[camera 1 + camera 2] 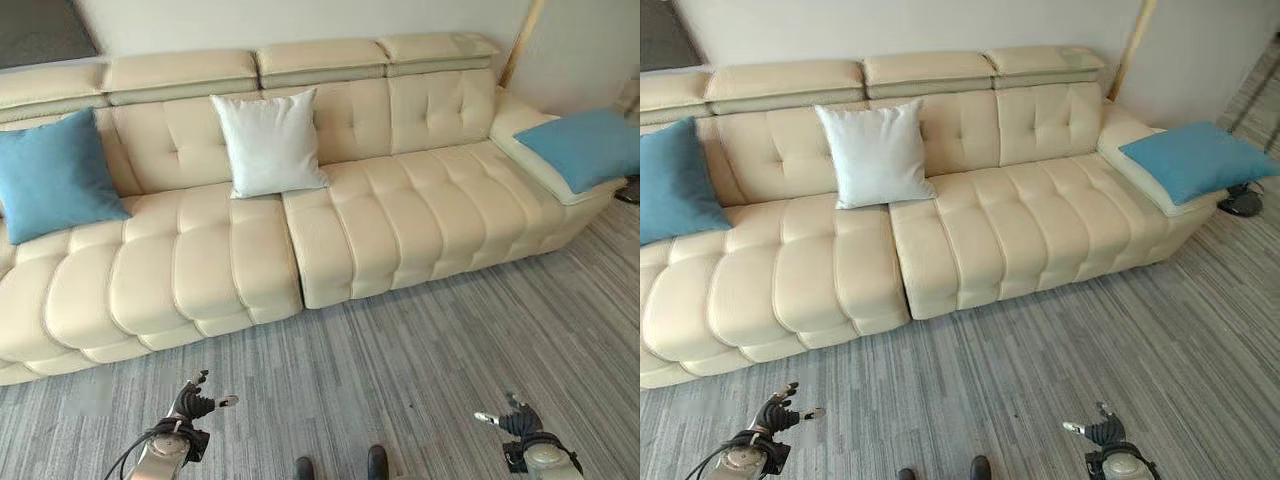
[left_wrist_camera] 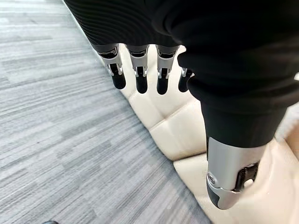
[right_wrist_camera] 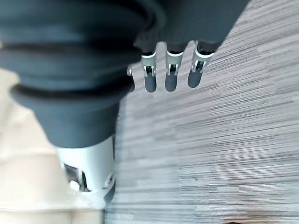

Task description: Pick up all the scattered cushions and arrange them neatly on the sofa.

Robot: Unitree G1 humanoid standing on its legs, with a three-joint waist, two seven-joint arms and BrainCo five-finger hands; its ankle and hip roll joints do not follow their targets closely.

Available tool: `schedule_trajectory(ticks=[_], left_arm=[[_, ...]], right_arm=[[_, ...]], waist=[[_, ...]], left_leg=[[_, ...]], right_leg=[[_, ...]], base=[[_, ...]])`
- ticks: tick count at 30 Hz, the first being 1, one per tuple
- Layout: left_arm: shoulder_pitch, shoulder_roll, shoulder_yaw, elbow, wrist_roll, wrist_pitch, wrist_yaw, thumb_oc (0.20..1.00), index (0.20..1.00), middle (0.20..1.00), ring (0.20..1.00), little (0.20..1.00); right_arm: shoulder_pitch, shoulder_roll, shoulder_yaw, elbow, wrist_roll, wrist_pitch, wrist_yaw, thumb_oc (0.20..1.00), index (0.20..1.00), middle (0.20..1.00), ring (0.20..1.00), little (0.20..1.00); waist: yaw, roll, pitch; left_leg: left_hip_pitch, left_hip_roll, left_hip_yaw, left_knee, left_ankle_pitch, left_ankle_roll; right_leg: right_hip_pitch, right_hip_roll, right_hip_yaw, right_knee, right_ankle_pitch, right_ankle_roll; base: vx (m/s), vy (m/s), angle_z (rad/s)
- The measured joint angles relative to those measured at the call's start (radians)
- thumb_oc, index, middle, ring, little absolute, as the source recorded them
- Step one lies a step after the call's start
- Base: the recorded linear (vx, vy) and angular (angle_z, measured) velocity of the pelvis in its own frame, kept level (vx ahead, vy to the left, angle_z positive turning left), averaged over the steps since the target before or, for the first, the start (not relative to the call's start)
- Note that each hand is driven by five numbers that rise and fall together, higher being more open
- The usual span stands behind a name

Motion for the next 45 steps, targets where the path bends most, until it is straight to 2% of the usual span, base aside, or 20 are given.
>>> schedule_trajectory(ticks=[6,8,10,13,17,19,20,21,24,26,27,31,33,35,36,39,41,43,44,45], left_arm=[[-0.032,0.013,0.016,-0.005,-0.003,-0.001,0.013,1.0,1.0,1.0,1.0,1.0],[-0.022,0.013,0.016,0.002,-0.007,-0.002,0.012,1.0,1.0,1.0,1.0,1.0],[-0.028,-0.01,0.016,0.015,-0.007,0.0,0.008,1.0,1.0,1.0,1.0,1.0],[-0.031,-0.058,-0.019,0.051,-0.007,0.0,-0.012,1.0,1.0,1.0,1.0,1.0],[-0.043,-0.075,-0.035,0.058,-0.007,0.003,-0.017,1.0,1.0,1.0,1.0,1.0],[-0.046,-0.074,-0.038,0.055,-0.007,0.002,-0.017,1.0,1.0,1.0,1.0,1.0],[-0.039,-0.074,-0.04,0.038,-0.007,0.003,-0.018,1.0,1.0,1.0,1.0,1.0],[-0.039,-0.077,-0.041,0.031,-0.007,0.002,-0.019,1.0,1.0,1.0,1.0,1.0],[-0.05,-0.095,-0.057,0.043,-0.007,0.001,-0.024,1.0,1.0,1.0,1.0,1.0],[-0.056,-0.092,-0.074,0.058,-0.007,0.001,-0.029,1.0,1.0,1.0,1.0,1.0],[-0.062,-0.093,-0.073,0.062,-0.007,0.001,-0.028,1.0,1.0,1.0,1.0,1.0],[-0.054,-0.094,-0.072,0.081,-0.007,0.002,-0.028,1.0,1.0,1.0,1.0,1.0],[-0.056,-0.09,-0.071,0.09,-0.007,0.004,-0.028,1.0,1.0,1.0,1.0,1.0],[-0.061,-0.082,-0.071,0.082,-0.007,0.004,-0.027,1.0,1.0,1.0,1.0,1.0],[-0.078,-0.079,-0.069,0.058,-0.008,0.004,-0.027,1.0,1.0,1.0,1.0,1.0],[-0.093,-0.061,-0.067,0.011,-0.009,-0.002,-0.025,1.0,1.0,1.0,1.0,1.0],[-0.097,-0.053,-0.064,0.004,-0.037,-0.002,-0.021,1.0,1.0,1.0,1.0,1.0],[-0.103,-0.053,-0.049,0.023,-0.044,0.004,-0.015,1.0,1.0,1.0,1.0,1.0],[-0.105,-0.06,-0.029,0.046,-0.046,0.003,-0.015,1.0,1.0,1.0,1.0,1.0],[-0.105,-0.061,-0.025,0.056,-0.046,0.003,-0.014,1.0,1.0,1.0,1.0,1.0]], right_arm=[[-0.02,0.016,0.021,-0.061,0.001,0.003,-0.007,1.0,1.0,1.0,1.0,1.0],[-0.023,0.017,0.025,-0.049,0.001,0.004,-0.009,1.0,1.0,1.0,1.0,1.0],[0.008,0.014,0.03,-0.049,0.0,0.001,-0.012,1.0,1.0,1.0,1.0,1.0],[0.016,0.009,0.045,-0.061,0.001,0.002,-0.013,1.0,1.0,1.0,1.0,1.0],[0.013,-0.005,0.041,-0.061,0.006,0.002,-0.016,1.0,1.0,1.0,1.0,1.0],[0.001,-0.007,0.027,-0.061,0.019,0.002,-0.021,1.0,1.0,1.0,1.0,1.0],[-0.03,-0.01,0.028,-0.063,0.019,0.001,-0.027,1.0,1.0,1.0,1.0,1.0],[-0.046,-0.012,0.027,-0.063,0.019,0.001,-0.03,1.0,1.0,1.0,1.0,1.0],[-0.05,-0.012,0.023,-0.059,0.02,0.002,-0.031,1.0,1.0,1.0,1.0,1.0],[-0.038,-0.013,0.023,-0.056,0.021,0.002,-0.033,1.0,1.0,1.0,1.0,1.0],[-0.056,-0.02,0.056,-0.028,0.021,0.001,-0.041,1.0,1.0,1.0,1.0,1.0],[-0.044,-0.015,0.062,-0.022,0.02,0.003,-0.038,1.0,1.0,1.0,1.0,1.0],[-0.045,-0.01,0.066,-0.023,0.018,0.003,-0.031,1.0,1.0,1.0,1.0,1.0],[-0.035,-0.003,0.079,-0.034,0.018,0.002,-0.024,1.0,1.0,1.0,1.0,1.0],[-0.028,-0.002,0.08,-0.057,0.017,0.002,-0.007,1.0,1.0,1.0,1.0,1.0],[-0.028,0.002,0.091,-0.096,0.017,0.001,0.008,1.0,1.0,1.0,1.0,1.0],[-0.032,0.006,0.097,-0.101,0.017,0.0,0.013,1.0,1.0,1.0,1.0,1.0],[-0.043,0.024,0.097,-0.119,0.017,0.0,0.016,1.0,1.0,1.0,1.0,1.0],[-0.044,0.028,0.102,-0.145,0.017,0.0,0.018,1.0,1.0,1.0,1.0,1.0],[-0.046,0.027,0.101,-0.145,0.017,0.0,0.017,1.0,1.0,1.0,1.0,1.0]], waist=[[-0.005,-0.006,0.035],[0.015,-0.006,0.035],[-0.009,-0.008,0.032],[-0.005,0.036,0.039],[-0.008,0.043,0.057],[-0.002,0.019,0.07],[0.001,-0.001,0.081],[-0.004,-0.009,0.091],[0.006,0.003,0.105],[0.008,0.022,0.108],[0.046,0.027,0.11],[0.059,0.044,0.112],[0.063,0.039,0.11],[0.06,0.012,0.097],[0.055,0.007,0.095],[0.05,-0.007,0.089],[0.058,-0.009,0.088],[0.056,-0.008,0.092],[0.049,0.006,0.101],[0.048,0.011,0.106]], left_leg=[[-0.012,0.065,0.209,0.0,-0.017,0.014],[0.022,0.099,0.295,0.001,-0.01,-0.018],[0.039,0.107,0.272,0.025,-0.039,-0.048],[0.047,0.181,0.268,0.104,-0.032,-0.082],[-0.065,0.259,0.129,0.372,-0.009,-0.088],[-0.158,0.277,-0.004,0.556,0.027,-0.102],[-0.191,0.184,-0.114,0.552,-0.059,-0.122],[-0.214,0.131,-0.136,0.527,-0.083,-0.109],[-0.251,-0.012,-0.177,0.217,-0.074,-0.084],[-0.295,-0.014,-0.194,0.155,-0.034,-0.104],[-0.324,-0.023,-0.27,0.058,-0.005,-0.11],[-0.31,-0.017,-0.231,0.127,0.03,-0.044],[-0.262,-0.016,-0.189,0.126,0.062,-0.005],[-0.232,-0.05,-0.151,0.132,0.047,0.05],[-0.197,-0.062,-0.123,0.122,0.017,0.079],[-0.151,-0.089,-0.106,0.119,-0.007,0.087],[-0.126,-0.091,-0.124,0.123,-0.061,0.097],[-0.088,-0.099,-0.127,0.111,-0.084,0.108],[-0.038,-0.098,-0.129,0.095,-0.139,0.069],[-0.026,-0.099,-0.125,0.095,-0.155,0.068]], right_leg=[[-0.113,-0.034,-0.202,0.094,-0.056,0.012],[-0.092,-0.094,-0.392,0.128,-0.086,0.001],[-0.003,-0.143,-0.44,0.118,-0.086,0.021],[0.017,-0.069,-0.399,0.109,-0.089,-0.037],[0.04,-0.033,-0.379,0.093,-0.085,-0.108],[0.053,-0.021,-0.331,0.091,-0.102,-0.147],[0.049,-0.028,-0.282,0.088,-0.103,-0.15],[0.047,-0.028,-0.267,0.082,-0.104,-0.147],[0.114,0.018,-0.193,-0.011,-0.094,-0.125],[0.135,0.05,-0.175,-0.005,-0.094,-0.155],[0.139,0.078,-0.087,-0.005,-0.113,-0.154],[0.21,0.09,0.022,-0.002,-0.186,-0.155],[0.217,0.075,0.054,0.067,-0.242,-0.122],[0.193,0.034,0.047,0.162,-0.298,-0.069],[0.138,0.016,0.04,0.321,-0.332,-0.015],[-0.039,-0.026,-0.006,0.691,-0.364,0.066],[-0.113,-0.055,-0.04,0.783,-0.36,0.075],[-0.202,-0.095,-0.11,0.833,-0.38,0.048],[-0.333,-0.103,-0.216,0.685,-0.354,0.016],[-0.363,-0.111,-0.269,0.604,-0.337,0.005]], base=[[0.01,-0.097,-1.17],[0.17,-0.184,-1.01],[0.23,-0.288,-0.47],[0.14,-0.282,-0.32],[0.11,-0.194,-0.27],[0.11,-0.046,-0.6],[0.27,-0.01,-0.89],[0.26,-0.006,-0.89],[0.32,0.003,-0.85],[0.46,0.066,-0.96],[0.32,0.094,-1.37],[0.4,0.191,-0.92],[0.3,0.153,-0.72],[0.36,0.187,-0.45],[0.26,0.135,-0.49],[0.23,0.087,-0.16],[0.34,0.093,-0.26],[0.58,0.006,-0.16],[0.59,-0.076,0.05],[0.61,-0.11,-0.03]])
